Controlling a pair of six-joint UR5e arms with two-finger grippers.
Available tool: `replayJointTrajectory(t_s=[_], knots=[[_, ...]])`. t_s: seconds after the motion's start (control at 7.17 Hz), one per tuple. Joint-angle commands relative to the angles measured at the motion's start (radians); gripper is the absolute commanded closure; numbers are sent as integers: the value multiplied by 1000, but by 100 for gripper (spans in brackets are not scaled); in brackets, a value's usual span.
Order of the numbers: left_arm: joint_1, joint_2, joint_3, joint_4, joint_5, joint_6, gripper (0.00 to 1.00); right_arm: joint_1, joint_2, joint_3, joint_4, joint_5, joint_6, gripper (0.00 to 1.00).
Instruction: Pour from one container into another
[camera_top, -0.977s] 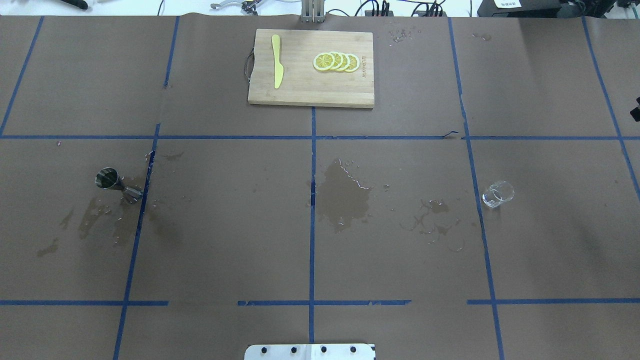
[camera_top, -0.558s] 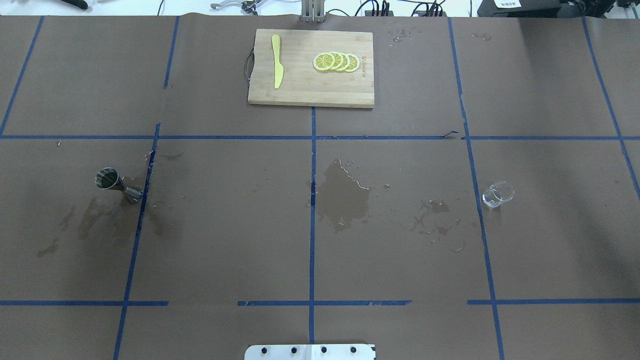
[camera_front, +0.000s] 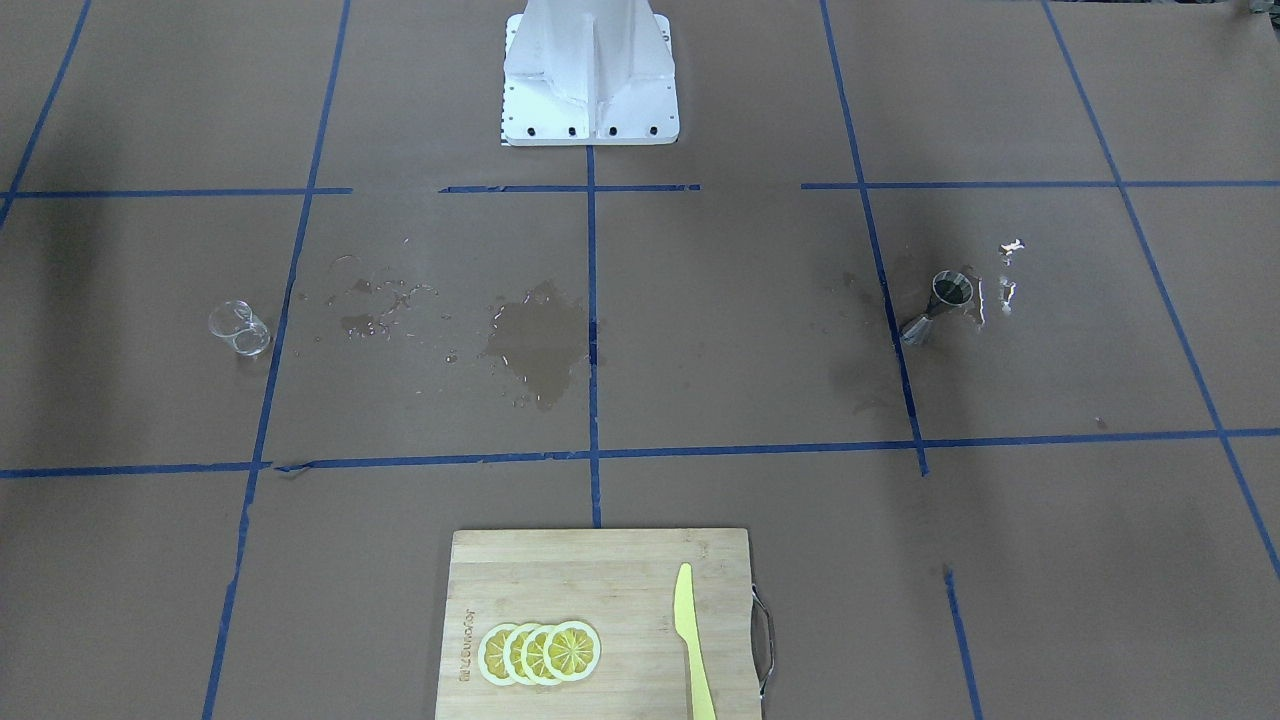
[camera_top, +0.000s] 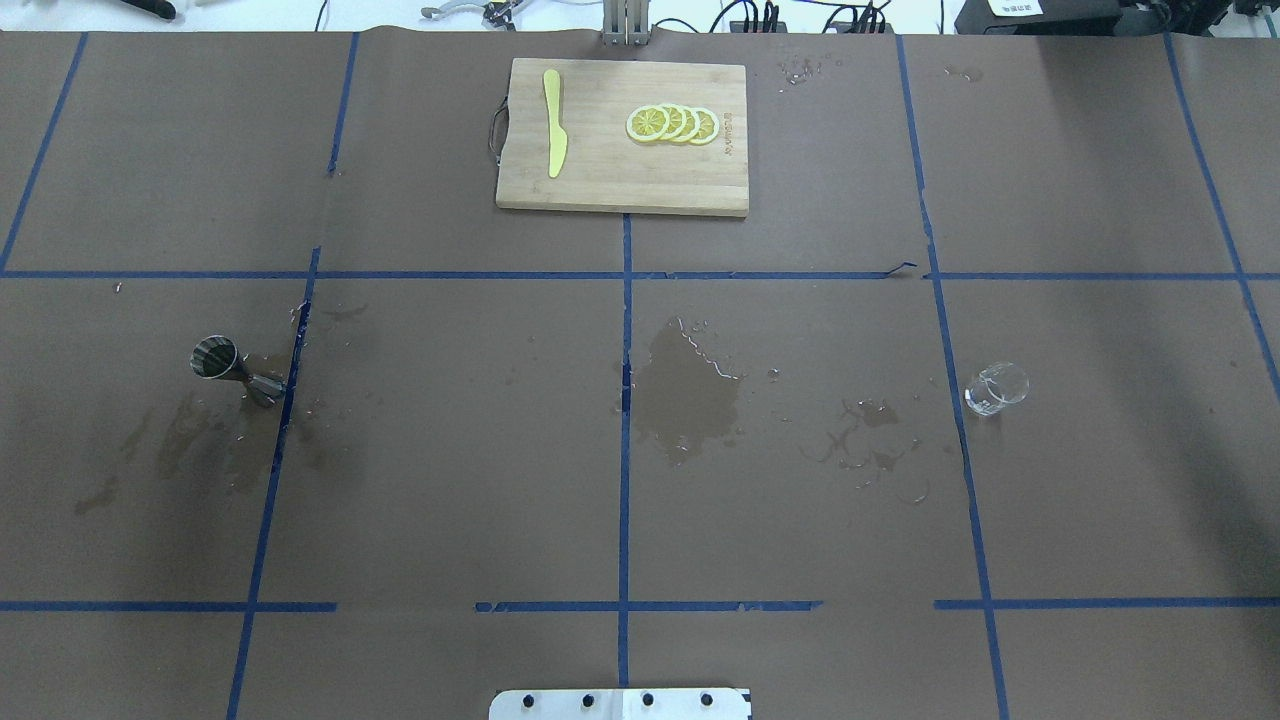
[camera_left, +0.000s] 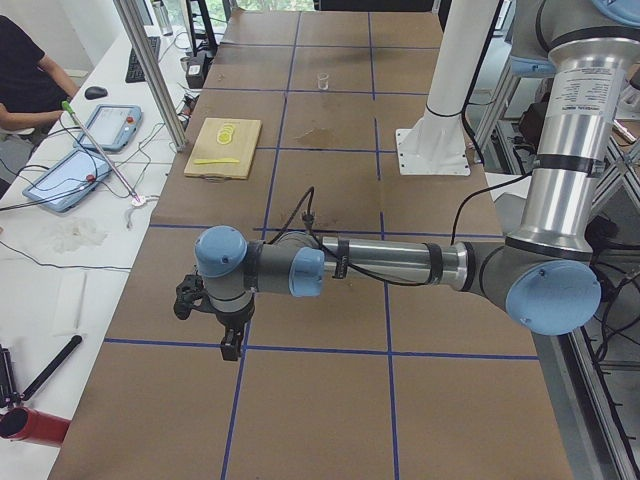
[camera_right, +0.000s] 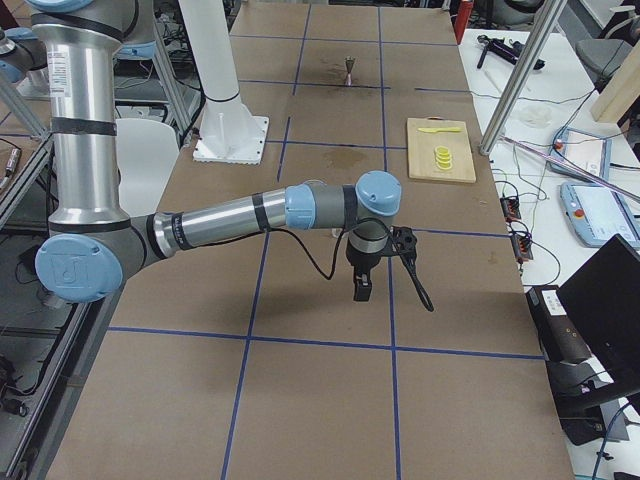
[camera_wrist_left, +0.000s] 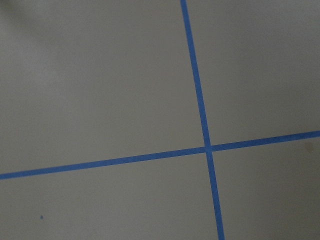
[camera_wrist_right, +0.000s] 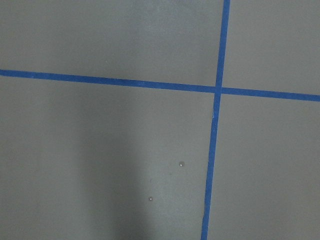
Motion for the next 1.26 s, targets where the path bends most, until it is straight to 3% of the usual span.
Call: replayJointTrajectory(t_s=[0.0,0.7,1.12], knots=[[8,3,2,-1,-48,-77,0,31,-5,-34,16,27,0,0],[37,5,-3,-41,-12,-68,0,82,-25,-226,263,21,-1,0],[37,28,-4,-50,-11,-65,0,120,-25,-260,294,26,5,0]])
